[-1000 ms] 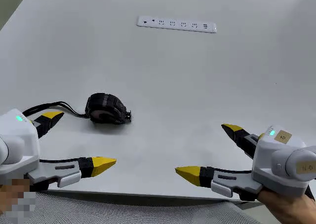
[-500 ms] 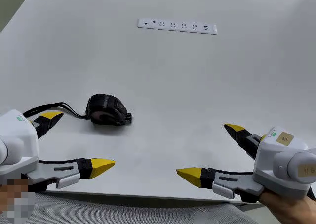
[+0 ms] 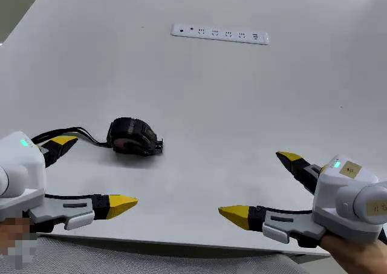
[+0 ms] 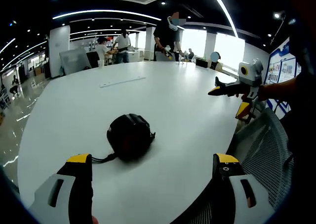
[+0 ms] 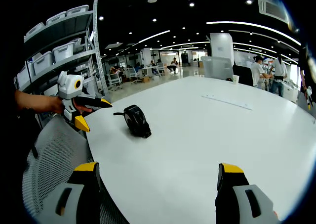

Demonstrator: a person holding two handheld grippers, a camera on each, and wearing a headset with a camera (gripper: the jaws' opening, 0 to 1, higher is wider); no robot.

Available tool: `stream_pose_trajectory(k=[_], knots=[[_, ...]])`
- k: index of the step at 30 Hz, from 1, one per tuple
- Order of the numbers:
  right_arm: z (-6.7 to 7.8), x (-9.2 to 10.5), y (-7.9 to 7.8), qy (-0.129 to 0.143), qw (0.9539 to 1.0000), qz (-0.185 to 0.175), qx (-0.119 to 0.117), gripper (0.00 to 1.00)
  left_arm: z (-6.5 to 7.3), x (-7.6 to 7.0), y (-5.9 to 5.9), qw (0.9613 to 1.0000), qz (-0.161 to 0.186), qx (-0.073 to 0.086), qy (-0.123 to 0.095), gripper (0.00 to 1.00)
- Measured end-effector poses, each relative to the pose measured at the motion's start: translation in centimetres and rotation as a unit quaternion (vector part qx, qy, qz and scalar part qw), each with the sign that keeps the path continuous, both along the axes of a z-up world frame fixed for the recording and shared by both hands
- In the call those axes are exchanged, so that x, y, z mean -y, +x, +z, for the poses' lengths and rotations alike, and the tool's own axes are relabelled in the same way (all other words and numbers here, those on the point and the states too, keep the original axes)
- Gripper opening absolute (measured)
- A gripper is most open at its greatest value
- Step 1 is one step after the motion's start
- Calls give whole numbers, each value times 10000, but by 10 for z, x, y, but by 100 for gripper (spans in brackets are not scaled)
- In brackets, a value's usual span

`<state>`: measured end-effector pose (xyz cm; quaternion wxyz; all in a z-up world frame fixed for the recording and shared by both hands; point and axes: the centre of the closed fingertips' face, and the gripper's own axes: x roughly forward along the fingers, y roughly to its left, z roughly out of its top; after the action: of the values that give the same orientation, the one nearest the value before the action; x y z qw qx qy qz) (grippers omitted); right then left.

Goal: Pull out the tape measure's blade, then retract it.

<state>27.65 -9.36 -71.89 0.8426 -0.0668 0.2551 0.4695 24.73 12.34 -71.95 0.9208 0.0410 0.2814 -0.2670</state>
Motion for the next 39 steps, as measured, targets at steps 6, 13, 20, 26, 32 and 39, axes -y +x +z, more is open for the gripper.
stream_pose_trajectory(k=[6, 13, 20, 26, 32, 39], knots=[[-2, -2, 5, -34, 10000, 89, -7, 99, 0, -4, 6, 10000, -55, -30, 57, 99], [-6, -4, 11, -124, 9996, 249, -54, 99, 0, -7, 14, 9998, -129, -64, 102, 99], [-10, -7, 21, -204, 9987, 457, -32, 99, -4, -8, 23, 9993, -305, -154, 156, 99], [-12, -13, 31, -233, 9978, 628, -8, 99, -4, -8, 33, 9988, -422, -191, 160, 99], [-16, -21, 37, -286, 9960, 847, -8, 99, -5, -10, 43, 9978, -582, -215, 221, 99], [-21, -27, 45, -399, 9932, 1096, -8, 97, -8, -11, 52, 9962, -766, -285, 316, 99]])
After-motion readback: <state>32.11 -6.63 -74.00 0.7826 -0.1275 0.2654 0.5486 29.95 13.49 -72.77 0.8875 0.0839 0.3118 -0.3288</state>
